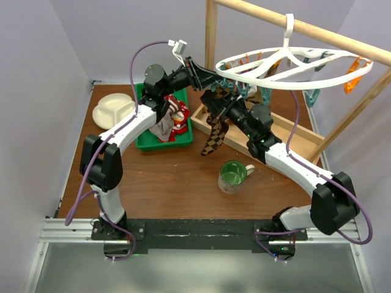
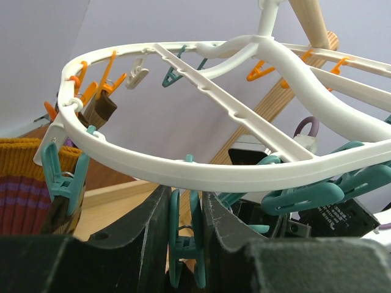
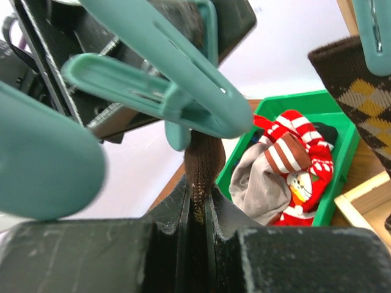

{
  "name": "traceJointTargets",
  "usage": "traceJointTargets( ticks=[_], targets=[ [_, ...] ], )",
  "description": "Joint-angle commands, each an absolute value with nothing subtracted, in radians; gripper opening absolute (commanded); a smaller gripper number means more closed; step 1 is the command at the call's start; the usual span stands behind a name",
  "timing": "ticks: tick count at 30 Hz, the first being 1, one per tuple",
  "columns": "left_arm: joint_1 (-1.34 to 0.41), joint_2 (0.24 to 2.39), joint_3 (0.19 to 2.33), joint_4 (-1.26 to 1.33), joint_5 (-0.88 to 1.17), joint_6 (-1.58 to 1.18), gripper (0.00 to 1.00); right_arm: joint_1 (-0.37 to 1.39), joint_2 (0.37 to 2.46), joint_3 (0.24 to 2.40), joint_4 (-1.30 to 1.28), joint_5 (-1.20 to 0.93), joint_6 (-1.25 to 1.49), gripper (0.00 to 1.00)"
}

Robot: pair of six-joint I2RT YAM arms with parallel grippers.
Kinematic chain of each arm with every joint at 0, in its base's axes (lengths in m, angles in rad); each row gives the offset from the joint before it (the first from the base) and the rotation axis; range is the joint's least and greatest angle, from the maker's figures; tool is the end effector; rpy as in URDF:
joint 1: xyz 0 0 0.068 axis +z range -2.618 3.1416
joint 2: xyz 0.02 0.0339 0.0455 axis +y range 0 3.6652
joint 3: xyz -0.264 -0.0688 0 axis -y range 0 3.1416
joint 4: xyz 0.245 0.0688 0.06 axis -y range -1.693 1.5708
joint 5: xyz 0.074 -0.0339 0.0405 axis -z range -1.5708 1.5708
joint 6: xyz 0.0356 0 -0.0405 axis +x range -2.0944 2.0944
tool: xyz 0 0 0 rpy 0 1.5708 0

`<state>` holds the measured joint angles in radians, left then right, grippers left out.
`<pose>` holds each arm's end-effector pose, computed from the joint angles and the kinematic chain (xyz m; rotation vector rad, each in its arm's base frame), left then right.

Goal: Remove the socks clipped to the hanger
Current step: Remove the sock from the hanger.

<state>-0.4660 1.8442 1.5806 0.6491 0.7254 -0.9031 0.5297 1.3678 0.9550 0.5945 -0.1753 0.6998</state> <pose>0.3795 -0.2173 0.3996 0.4255 1.4022 -1.5741 0.2752 0.1683 0.3485 -0.0299 1.4903 1.1328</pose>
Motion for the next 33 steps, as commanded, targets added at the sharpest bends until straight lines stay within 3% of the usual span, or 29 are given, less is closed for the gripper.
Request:
traceJointTargets(
  ticks=[1,16,22,28,33],
  targets=[
    [-0.468,1.847,1.629,0.681,0.732,-0.917,0.00,0.532,1.333,0.933,0.615,-0.184,0.692,0.00],
    [-0.468,1.847,1.628,0.673,0.733,-0.916,0.01,0.534,1.292,0.881,0.606,-0.175,0.678,0.00],
    [-0.468,1.835,1.615,0.672,0.729,-0.910,0.40,0.534,1.282,0.871,0.606,-0.173,0.680,0.00],
    [-0.466,1.806,1.598,0.673,0.729,-0.893,0.64,0.534,1.275,0.868,0.603,-0.173,0.675,0.00],
    [-0.465,1.749,1.543,0.650,0.698,-0.844,0.74,0.534,1.262,0.864,0.595,-0.175,0.672,0.00]
  ],
)
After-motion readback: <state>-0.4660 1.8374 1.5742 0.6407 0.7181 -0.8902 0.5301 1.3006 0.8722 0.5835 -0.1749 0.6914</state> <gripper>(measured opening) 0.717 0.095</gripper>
